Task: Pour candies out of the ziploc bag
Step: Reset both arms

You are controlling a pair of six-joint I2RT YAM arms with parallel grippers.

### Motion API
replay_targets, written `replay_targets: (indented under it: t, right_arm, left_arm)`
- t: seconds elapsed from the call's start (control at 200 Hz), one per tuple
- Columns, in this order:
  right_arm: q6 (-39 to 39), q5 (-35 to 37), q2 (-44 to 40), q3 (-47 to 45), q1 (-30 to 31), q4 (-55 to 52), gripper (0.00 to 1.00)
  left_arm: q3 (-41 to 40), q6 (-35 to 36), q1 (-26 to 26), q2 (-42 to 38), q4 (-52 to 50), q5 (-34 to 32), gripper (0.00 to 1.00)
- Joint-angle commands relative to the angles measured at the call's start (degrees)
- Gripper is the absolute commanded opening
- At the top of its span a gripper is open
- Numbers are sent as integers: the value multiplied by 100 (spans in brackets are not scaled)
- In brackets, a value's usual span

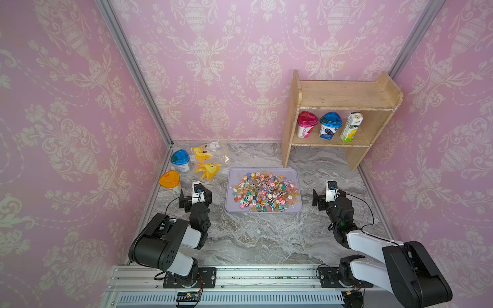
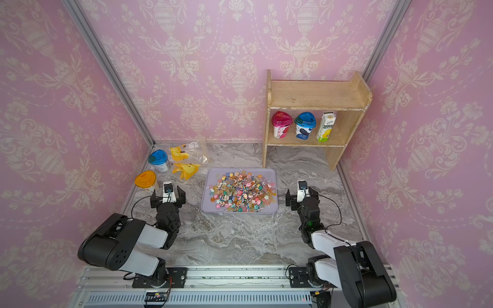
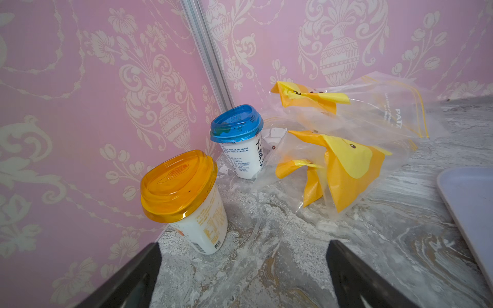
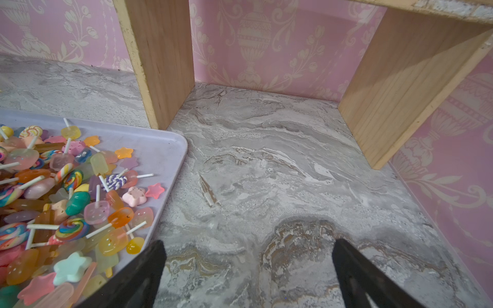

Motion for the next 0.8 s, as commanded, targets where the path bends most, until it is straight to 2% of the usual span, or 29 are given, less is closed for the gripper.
replay_targets:
  t: [0.0, 0.25, 0.34, 0.395, 0.45, 0.515, 0.61, 0.791]
  right_arm:
    - [113, -79, 89, 188, -64, 110, 100]
    - [180, -182, 295, 254, -113, 253, 100]
    - [204, -397, 1042, 101, -188, 1329, 100]
    - [86, -417, 1394, 187, -123, 1513, 100]
    - [122, -437, 1272, 227, -134, 1236, 100]
    - [119, -413, 1364, 110, -135, 1601, 100]
    - [124, -405, 1364, 172, -135, 1475, 100]
    - [138, -413, 1357, 194, -144, 1426, 100]
  left_arm:
    - [115, 14, 47, 2, -50, 139, 99]
    - [57, -136, 150, -76, -54, 149, 99]
    - [36, -170, 170, -101, -47, 181, 99]
    - [11, -231, 185, -92, -4, 213, 99]
    - [-45, -380, 233, -46, 125, 294, 99]
    - [-25, -440, 276, -31, 119, 339, 99]
    - [-6, -760, 401, 128, 121, 482, 99]
    - [97, -776, 420, 295, 121, 466, 99]
